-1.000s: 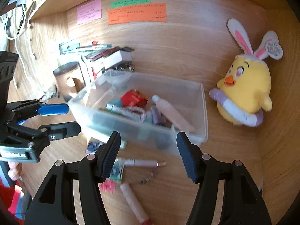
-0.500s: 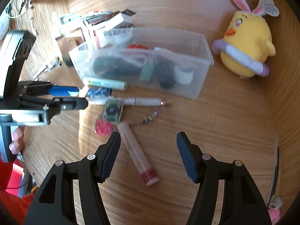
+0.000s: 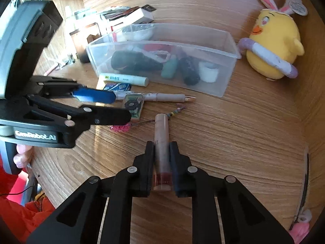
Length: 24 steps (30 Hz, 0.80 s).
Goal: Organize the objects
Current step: 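Grasp the green square packet with the left gripper while the right gripper grasps the pink-capped tube, then carry the green packet into the box and release while the right gripper drops the pink-capped tube in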
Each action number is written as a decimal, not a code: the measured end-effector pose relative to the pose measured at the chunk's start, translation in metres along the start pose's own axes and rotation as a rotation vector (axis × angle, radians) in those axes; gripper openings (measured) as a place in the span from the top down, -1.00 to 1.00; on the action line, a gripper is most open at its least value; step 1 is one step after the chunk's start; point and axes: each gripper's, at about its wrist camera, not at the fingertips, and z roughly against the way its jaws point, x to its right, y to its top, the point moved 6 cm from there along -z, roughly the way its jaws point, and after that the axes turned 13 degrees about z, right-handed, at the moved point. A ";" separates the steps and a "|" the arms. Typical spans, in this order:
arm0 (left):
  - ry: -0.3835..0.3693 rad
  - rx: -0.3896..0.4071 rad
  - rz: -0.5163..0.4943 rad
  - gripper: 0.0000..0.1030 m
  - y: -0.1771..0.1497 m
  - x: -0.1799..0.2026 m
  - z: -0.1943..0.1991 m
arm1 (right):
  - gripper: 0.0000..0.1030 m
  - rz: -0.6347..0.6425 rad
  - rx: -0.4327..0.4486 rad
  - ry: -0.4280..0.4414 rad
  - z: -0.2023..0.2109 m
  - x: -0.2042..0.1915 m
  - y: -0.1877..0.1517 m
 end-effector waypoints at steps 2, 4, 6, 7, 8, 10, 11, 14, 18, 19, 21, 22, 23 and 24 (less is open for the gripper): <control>0.006 -0.007 0.005 0.04 0.002 0.001 -0.003 | 0.73 -0.022 0.011 -0.004 0.005 0.005 -0.002; 0.007 -0.014 0.013 0.05 0.003 0.003 -0.007 | 0.73 -0.040 0.022 -0.005 0.009 0.009 -0.004; 0.007 -0.015 0.021 0.05 0.005 0.005 -0.010 | 0.73 -0.053 0.031 -0.013 0.012 0.014 -0.005; 0.011 -0.015 0.020 0.05 0.005 0.007 -0.011 | 0.73 -0.057 0.035 -0.013 0.013 0.015 -0.005; 0.016 -0.008 0.019 0.05 0.006 0.008 -0.012 | 0.73 -0.061 0.040 -0.011 0.015 0.016 -0.006; 0.030 0.007 0.014 0.15 0.006 0.011 -0.014 | 0.73 -0.065 0.045 -0.009 0.016 0.016 -0.007; 0.048 0.019 0.007 0.22 0.006 0.012 -0.015 | 0.73 -0.065 0.046 -0.009 0.017 0.016 -0.008; 0.067 0.036 -0.003 0.53 0.006 0.011 -0.015 | 0.73 -0.066 0.052 -0.007 0.017 0.016 -0.008; 0.067 0.044 0.007 0.53 0.004 0.006 -0.011 | 0.73 -0.072 0.068 -0.006 0.020 0.016 -0.003; 0.069 0.048 0.008 0.53 0.003 0.005 -0.009 | 0.73 -0.074 0.073 -0.005 0.021 0.016 -0.002; 0.061 0.057 0.012 0.53 0.002 0.004 -0.004 | 0.73 -0.078 0.086 -0.005 0.024 0.016 0.002; 0.056 0.066 0.017 0.53 0.003 0.003 0.000 | 0.73 -0.079 0.093 -0.007 0.027 0.016 0.003; 0.053 0.072 0.019 0.53 0.003 0.003 0.002 | 0.73 -0.080 0.100 -0.007 0.028 0.016 0.006; 0.048 0.081 0.022 0.53 0.003 0.003 0.006 | 0.73 -0.082 0.108 -0.007 0.029 0.016 0.009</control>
